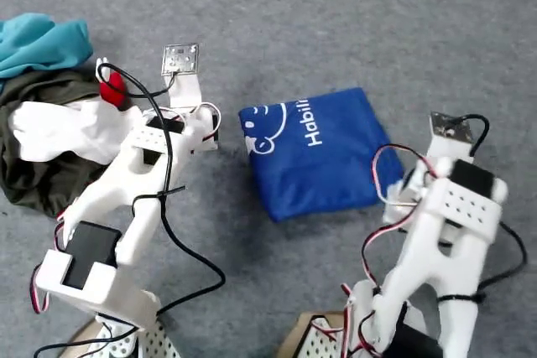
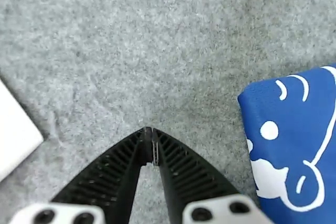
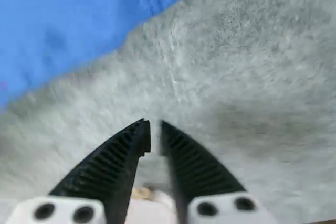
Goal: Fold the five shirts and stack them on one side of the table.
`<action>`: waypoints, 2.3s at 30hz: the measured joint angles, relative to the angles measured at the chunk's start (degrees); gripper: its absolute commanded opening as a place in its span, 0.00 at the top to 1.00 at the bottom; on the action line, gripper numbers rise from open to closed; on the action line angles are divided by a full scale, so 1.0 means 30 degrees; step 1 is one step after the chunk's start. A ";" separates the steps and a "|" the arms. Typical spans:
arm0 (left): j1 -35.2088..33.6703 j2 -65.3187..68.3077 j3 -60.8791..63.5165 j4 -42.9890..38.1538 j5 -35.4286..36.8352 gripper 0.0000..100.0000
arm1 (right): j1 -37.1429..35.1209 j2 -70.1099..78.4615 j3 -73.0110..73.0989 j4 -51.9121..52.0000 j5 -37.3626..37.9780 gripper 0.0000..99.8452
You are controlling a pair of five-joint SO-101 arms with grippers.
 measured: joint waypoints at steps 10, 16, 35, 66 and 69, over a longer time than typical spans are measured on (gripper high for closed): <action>0.0000 0.0000 0.0000 0.0000 0.0000 0.98 | -0.5099 0.0733 0.0147 -0.3722 -0.7209 0.69; 0.0000 0.0000 0.0000 0.0000 0.0000 0.98 | -0.5421 0.1084 0.0322 -0.6242 -0.9143 0.69; 0.0000 0.0000 0.0000 -0.0176 0.0000 0.98 | -0.5451 1.0608 -0.1465 -0.9846 -1.0168 0.95; 0.0000 0.0000 0.0000 -0.0176 0.0000 0.98 | 0.2374 1.7407 -1.3040 -1.3480 -0.5978 1.00; 0.0000 0.0000 0.0000 -0.0176 0.0000 0.98 | 0.3692 1.8813 -1.4623 -1.3538 -0.5949 1.00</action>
